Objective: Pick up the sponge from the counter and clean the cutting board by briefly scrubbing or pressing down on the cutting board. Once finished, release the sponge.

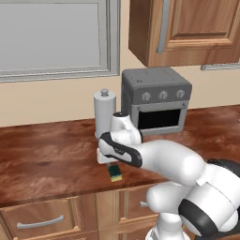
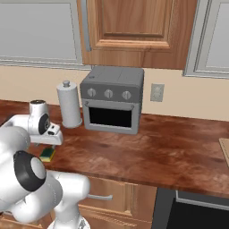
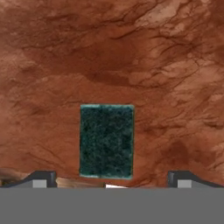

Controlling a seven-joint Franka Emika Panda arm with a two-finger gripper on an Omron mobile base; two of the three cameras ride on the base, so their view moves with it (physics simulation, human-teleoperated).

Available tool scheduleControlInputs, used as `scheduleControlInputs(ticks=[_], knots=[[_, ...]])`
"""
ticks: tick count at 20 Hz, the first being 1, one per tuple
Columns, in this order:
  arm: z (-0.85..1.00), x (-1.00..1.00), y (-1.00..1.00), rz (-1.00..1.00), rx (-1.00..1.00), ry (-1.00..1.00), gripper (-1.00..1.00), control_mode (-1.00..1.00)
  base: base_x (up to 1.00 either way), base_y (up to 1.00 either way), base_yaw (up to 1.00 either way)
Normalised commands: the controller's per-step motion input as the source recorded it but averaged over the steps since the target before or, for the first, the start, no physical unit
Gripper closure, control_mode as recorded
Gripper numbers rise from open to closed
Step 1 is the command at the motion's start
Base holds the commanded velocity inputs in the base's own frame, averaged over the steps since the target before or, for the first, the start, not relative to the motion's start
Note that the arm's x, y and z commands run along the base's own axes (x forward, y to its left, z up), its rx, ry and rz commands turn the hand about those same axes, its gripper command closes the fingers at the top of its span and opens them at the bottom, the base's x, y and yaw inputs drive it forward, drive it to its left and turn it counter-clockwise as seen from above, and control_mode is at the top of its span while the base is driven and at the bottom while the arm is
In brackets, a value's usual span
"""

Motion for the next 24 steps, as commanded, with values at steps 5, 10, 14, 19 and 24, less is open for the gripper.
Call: scheduleControlInputs(ticks=[5,10,14,19,24], knots=[[-0.29,0.00,0.05,0.00,0.00,0.00,-1.00,-1.00,0.00,0.00,0.00],[-0.29,0.00,0.02,0.00,0.00,0.00,-1.00,-1.00,0.00,0.00,0.00],[-0.24,0.02,0.10,0.00,0.00,0.03,-1.00,-1.00,0.00,0.00,0.00],[-0.12,0.04,0.04,0.00,0.00,0.01,-1.00,-1.00,0.00,0.00,0.00],[-0.08,0.12,0.00,0.00,0.00,0.00,-1.00,-1.00,0.00,0.00,0.00]])
